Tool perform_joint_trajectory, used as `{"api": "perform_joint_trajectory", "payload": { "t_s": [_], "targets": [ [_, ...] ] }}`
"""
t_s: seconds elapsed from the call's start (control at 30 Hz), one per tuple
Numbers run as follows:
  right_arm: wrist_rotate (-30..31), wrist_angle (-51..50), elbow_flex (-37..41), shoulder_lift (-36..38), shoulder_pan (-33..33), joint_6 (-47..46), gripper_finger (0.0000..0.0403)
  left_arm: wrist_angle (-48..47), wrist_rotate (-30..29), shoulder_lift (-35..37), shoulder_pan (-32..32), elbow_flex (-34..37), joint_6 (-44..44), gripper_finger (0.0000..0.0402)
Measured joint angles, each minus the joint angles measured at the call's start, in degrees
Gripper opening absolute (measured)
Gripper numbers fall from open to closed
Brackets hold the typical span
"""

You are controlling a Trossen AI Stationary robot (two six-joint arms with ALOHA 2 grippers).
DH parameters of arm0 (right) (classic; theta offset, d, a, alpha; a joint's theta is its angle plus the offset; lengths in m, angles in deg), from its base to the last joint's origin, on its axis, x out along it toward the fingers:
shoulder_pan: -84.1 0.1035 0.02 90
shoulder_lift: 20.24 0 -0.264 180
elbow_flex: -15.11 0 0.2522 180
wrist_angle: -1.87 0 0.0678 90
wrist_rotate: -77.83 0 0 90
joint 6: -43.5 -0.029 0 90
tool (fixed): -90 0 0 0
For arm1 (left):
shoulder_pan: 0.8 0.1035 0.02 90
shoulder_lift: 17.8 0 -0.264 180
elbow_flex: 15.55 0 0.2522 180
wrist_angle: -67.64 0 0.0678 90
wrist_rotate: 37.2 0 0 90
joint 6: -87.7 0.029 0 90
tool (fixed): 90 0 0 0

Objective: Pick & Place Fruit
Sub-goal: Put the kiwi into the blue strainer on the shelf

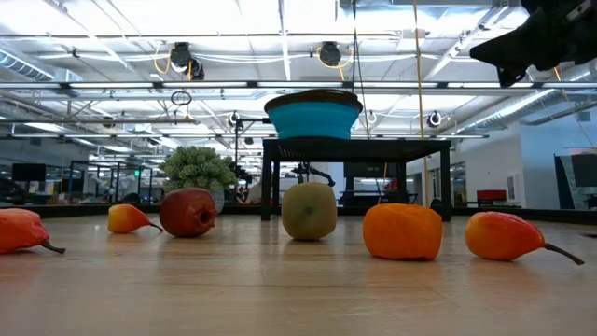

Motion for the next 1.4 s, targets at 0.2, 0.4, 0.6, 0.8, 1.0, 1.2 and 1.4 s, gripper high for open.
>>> {"api": "perform_joint_trajectory", "payload": {
  "t_s": [0.2,0.4,0.6,0.8,1.0,1.2,1.4],
  "targets": [
    [0.02,-0.43,0.09,1.48,0.00,0.37,0.0000,-0.11,1.67,0.00,2.47,0.00,-2.39,0.0237],
    [0.02,-0.43,0.09,1.48,0.00,0.44,0.0000,-3.69,3.03,0.00,3.10,0.00,1.91,0.0237],
    [-0.23,-0.60,0.09,1.48,0.00,-0.40,0.0000,-17.01,4.63,-0.02,5.85,-0.58,7.19,0.0237],
    [-0.37,-1.32,0.09,1.48,0.00,-4.30,0.0000,-32.83,9.23,-0.04,11.40,-4.71,13.24,0.0237],
    [-0.24,-1.30,0.09,1.48,0.00,-3.76,0.0000,-41.59,10.37,-0.33,17.11,-10.10,24.57,0.0237],
    [-0.04,-1.30,0.07,1.48,0.00,-3.86,0.0000,-42.60,11.64,-1.58,21.85,-13.81,36.00,0.0237],
    [0.00,-1.26,0.06,1.46,0.00,-3.63,0.0000,-41.19,12.69,-4.26,25.19,-15.63,46.83,0.0237]
  ]
}}
